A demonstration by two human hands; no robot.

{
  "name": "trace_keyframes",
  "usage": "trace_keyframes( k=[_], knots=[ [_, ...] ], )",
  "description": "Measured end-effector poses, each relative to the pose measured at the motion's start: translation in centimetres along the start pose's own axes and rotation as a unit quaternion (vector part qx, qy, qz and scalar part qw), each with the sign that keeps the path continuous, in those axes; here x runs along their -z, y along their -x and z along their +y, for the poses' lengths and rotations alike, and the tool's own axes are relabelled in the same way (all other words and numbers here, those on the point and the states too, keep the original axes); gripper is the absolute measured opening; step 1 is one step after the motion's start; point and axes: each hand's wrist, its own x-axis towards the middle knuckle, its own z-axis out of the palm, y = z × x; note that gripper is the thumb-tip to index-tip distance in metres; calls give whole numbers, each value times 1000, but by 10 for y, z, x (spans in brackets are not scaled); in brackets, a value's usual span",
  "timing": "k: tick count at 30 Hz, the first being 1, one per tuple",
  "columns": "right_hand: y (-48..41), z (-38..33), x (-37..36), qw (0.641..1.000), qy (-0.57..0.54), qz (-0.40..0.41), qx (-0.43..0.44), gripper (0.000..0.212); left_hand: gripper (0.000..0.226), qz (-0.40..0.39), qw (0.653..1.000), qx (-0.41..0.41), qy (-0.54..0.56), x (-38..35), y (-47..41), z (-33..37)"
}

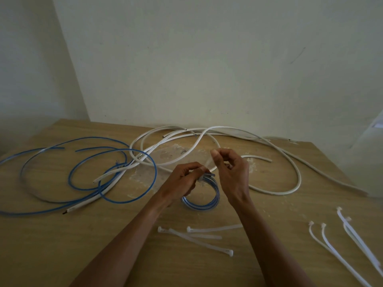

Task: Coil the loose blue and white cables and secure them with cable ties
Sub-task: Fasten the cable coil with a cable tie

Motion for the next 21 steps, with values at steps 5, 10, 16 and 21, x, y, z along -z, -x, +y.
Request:
trace_keyframes(
  k=[5, 10, 16, 21],
  knots=[
    [4, 11, -7, 997, 33, -65, 16, 9, 33, 16, 998, 27, 47, 0, -1, -2],
    [2, 11, -2, 997, 47, -45, 46, 8, 21, 22, 998, 21, 47, -3, -1, -1],
    [-4, 11, 1, 1000, 22, 6, 3, 4, 20, 4, 999, 26, 43, -15, 2, 5],
    [-5, 13, 4, 998, -18, 53, -30, 11, 20, -8, 999, 30, 42, -21, 3, 8]
  ],
)
